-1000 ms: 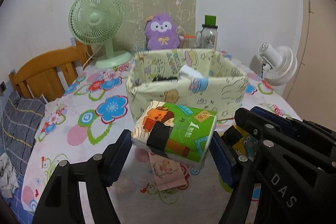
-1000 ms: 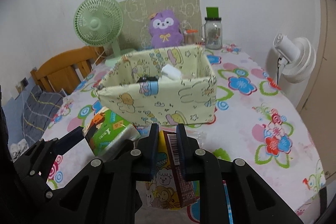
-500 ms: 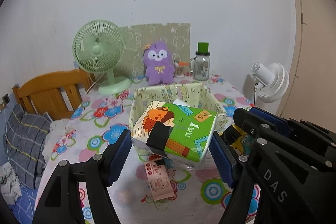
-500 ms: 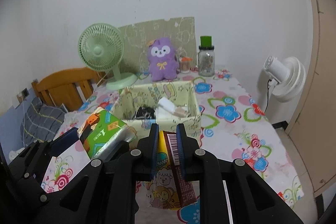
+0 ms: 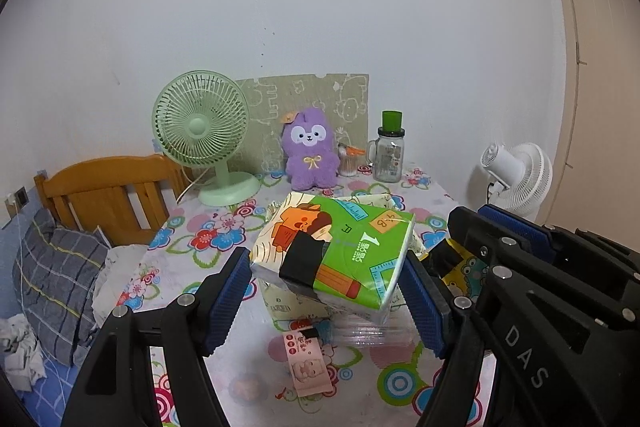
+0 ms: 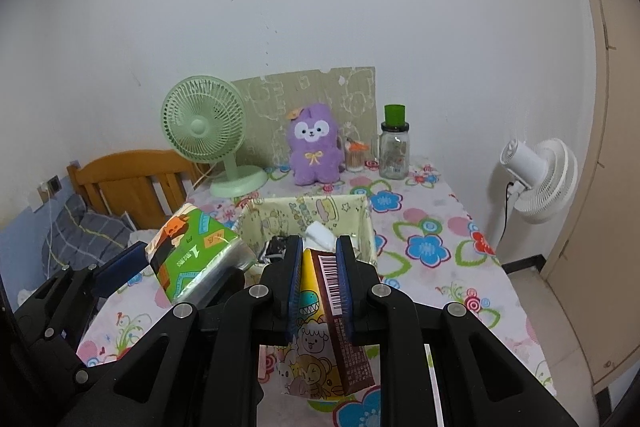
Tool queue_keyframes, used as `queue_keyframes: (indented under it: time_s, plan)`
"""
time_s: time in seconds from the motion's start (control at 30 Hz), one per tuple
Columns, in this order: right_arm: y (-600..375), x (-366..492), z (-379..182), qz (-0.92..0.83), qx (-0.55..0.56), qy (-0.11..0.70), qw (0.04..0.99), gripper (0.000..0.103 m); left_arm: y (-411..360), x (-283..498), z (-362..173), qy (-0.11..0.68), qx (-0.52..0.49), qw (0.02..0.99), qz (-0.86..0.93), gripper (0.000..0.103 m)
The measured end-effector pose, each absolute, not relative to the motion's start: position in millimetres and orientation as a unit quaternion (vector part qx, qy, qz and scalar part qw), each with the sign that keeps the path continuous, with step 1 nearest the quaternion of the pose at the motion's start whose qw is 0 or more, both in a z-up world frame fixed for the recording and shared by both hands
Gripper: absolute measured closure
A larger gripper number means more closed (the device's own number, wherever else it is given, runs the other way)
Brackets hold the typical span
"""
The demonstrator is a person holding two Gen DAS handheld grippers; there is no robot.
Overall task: Organize soft objects
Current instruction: 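Carry the tissue pack in left tool while right tool carries the carton over the box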
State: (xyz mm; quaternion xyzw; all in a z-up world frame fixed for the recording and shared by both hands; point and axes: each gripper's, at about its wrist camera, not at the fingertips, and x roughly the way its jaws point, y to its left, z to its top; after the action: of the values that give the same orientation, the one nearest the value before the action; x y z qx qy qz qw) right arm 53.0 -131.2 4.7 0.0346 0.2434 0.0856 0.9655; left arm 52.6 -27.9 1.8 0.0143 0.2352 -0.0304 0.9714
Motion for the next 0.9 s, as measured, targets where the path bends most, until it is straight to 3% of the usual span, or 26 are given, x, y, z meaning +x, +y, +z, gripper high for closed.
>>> queue_keyframes:
  time_s: [0.9]
  plan:
    - [-122,150,4,0.094,0.039,0.262,0.960,0.083,-22,148,-3,0.254,0.000,0.967,-0.029,0.027]
